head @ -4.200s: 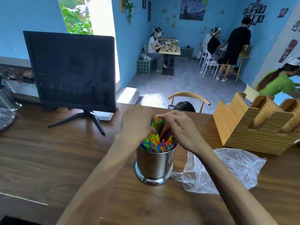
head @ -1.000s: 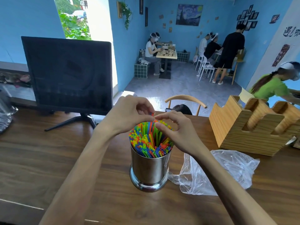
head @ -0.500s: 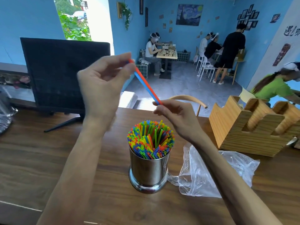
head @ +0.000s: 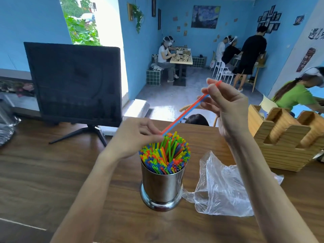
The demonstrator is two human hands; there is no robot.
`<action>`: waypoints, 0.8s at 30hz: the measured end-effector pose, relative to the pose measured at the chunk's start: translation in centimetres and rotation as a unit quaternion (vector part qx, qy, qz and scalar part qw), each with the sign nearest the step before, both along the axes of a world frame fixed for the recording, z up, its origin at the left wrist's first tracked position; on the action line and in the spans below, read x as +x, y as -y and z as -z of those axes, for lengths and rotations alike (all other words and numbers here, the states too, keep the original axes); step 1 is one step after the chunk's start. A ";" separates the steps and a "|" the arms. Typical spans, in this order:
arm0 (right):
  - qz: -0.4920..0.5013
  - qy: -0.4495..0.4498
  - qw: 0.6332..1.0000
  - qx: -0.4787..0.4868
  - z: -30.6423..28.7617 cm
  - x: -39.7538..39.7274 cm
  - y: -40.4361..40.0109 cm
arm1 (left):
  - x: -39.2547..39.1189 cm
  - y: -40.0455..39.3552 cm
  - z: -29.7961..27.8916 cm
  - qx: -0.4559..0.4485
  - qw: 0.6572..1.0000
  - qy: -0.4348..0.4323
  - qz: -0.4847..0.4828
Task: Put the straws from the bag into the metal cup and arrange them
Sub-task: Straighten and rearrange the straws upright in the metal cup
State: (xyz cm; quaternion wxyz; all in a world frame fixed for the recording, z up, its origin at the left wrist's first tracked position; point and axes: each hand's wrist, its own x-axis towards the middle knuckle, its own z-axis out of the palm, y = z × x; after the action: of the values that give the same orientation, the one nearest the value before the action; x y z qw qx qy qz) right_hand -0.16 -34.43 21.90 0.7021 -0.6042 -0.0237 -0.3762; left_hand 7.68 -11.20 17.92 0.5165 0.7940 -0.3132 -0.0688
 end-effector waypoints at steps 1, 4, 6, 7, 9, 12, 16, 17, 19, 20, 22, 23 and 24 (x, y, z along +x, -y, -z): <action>0.023 0.017 0.999 -0.040 0.0 0.1 -0.4 | 0.0 0.3 0.4 0.032 0.999 0.012 0.017; 0.069 0.030 0.983 -0.168 0.8 0.4 -1.4 | 0.4 0.4 0.8 0.109 0.991 0.046 0.066; 0.047 -0.009 0.977 -0.209 2.1 0.7 -2.3 | 0.9 0.2 0.6 0.103 0.991 0.052 0.064; 0.039 -0.032 0.972 -0.229 3.0 1.0 -2.7 | 1.1 0.2 0.5 0.088 0.993 0.058 0.050; 0.049 -0.079 0.953 -0.290 5.1 1.5 -3.1 | 1.7 0.5 0.5 0.057 0.995 0.083 0.009; 0.067 -0.110 0.908 -0.398 7.7 1.7 -3.4 | 2.6 1.7 0.7 0.073 0.990 0.118 -0.028; 0.074 -0.129 0.891 -0.428 9.0 1.5 -3.1 | 3.9 3.5 0.9 0.150 0.982 0.112 0.026; 0.069 -0.134 0.894 -0.422 8.9 1.4 -3.0 | 4.2 3.8 1.1 0.172 0.979 0.107 0.038; 0.056 -0.150 0.902 -0.402 8.7 1.1 -2.8 | 4.8 4.1 1.3 0.215 0.969 0.106 0.051; 0.052 -0.158 0.906 -0.390 8.7 0.9 -2.8 | 5.0 4.1 1.3 0.228 0.966 0.105 0.054; 0.044 -0.168 0.917 -0.360 8.8 0.8 -2.7 | 5.1 4.1 1.3 0.230 0.966 0.105 0.052; 0.042 -0.173 0.921 -0.346 9.0 0.8 -2.6 | 5.1 4.1 1.3 0.225 0.967 0.110 0.050; 0.043 -0.176 0.924 -0.335 9.1 0.8 -2.5 | 5.0 4.1 1.2 0.217 0.968 0.117 0.046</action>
State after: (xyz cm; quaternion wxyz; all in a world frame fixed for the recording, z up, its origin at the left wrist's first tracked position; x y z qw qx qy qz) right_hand 0.64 -31.94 12.78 0.4344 -0.8612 0.0018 -0.2638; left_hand 12.65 -15.27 16.71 0.2878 0.8741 -0.3857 -0.0653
